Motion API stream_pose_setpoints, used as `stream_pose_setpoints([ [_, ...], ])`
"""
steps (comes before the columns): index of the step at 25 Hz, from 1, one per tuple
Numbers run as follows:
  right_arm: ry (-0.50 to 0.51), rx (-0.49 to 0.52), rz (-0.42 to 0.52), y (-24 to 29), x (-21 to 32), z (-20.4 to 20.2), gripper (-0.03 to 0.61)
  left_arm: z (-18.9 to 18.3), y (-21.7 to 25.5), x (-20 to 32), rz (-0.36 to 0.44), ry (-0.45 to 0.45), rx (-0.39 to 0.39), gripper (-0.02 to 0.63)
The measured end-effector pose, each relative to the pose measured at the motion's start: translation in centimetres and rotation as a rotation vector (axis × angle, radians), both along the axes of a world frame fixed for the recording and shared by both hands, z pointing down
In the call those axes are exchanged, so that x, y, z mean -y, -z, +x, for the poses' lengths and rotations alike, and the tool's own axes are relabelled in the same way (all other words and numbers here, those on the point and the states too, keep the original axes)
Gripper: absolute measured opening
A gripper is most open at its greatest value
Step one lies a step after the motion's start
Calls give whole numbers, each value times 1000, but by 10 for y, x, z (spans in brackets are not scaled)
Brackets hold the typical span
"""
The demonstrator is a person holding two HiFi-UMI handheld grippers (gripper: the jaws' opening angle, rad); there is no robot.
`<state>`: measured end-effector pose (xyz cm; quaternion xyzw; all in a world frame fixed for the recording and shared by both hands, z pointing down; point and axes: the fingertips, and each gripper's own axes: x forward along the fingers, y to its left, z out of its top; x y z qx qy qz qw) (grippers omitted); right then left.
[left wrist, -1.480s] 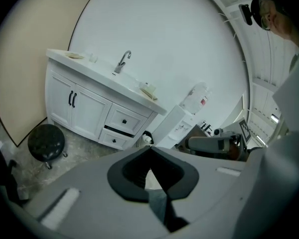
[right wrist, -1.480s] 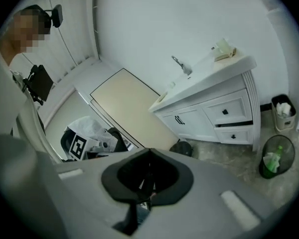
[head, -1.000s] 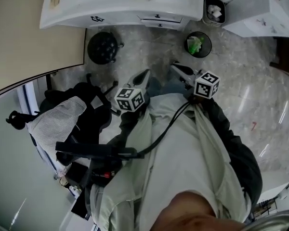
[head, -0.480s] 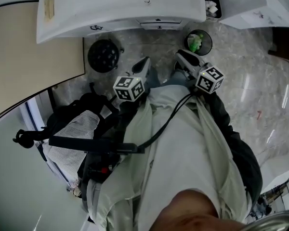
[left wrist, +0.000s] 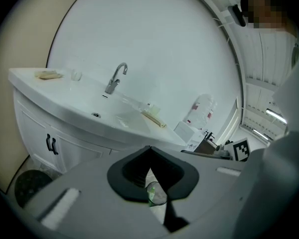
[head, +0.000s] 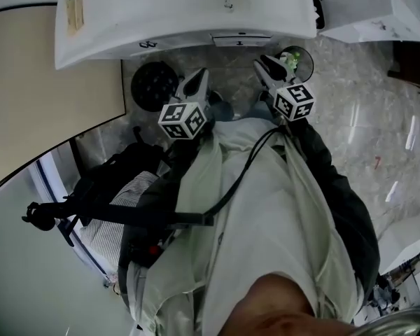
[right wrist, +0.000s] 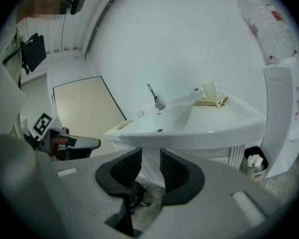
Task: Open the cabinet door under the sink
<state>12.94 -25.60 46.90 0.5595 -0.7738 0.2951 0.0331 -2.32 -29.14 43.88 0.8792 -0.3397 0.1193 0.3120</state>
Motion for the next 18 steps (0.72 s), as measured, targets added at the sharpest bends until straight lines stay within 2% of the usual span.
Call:
stream_pose_setpoints([
  [4,-15,-93,-40,-27,15,2,126,1,-3,10,17,41,-15,6],
  [7,3,-173,-62,-57,19,1,126,2,-25,15,19,89,-23,6],
  [11,41,-177,-132,-121,18,-7,126,13,-67,16,-17,111,-97,6],
  [15,53,-253,-115,-184,34,1,126,29,-120,26,19,112,-37,6],
  [18,38,-269,-83,-219,50,1,127,26,-158,28,28,135,-29,8],
])
